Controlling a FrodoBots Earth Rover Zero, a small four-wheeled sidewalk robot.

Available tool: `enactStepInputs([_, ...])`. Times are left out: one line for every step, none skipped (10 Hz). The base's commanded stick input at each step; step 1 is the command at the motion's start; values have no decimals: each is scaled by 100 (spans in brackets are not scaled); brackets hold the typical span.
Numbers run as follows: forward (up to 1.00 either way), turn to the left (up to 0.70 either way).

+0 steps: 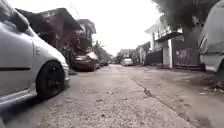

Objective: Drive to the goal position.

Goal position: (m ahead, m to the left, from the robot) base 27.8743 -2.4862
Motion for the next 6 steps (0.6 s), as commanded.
enactStepInputs([100,0])
enactStepInputs([100,0])
enactStepInputs([100,0])
enactStepInputs([100,0])
enactStepInputs([100,0])
enactStepInputs([100,0])
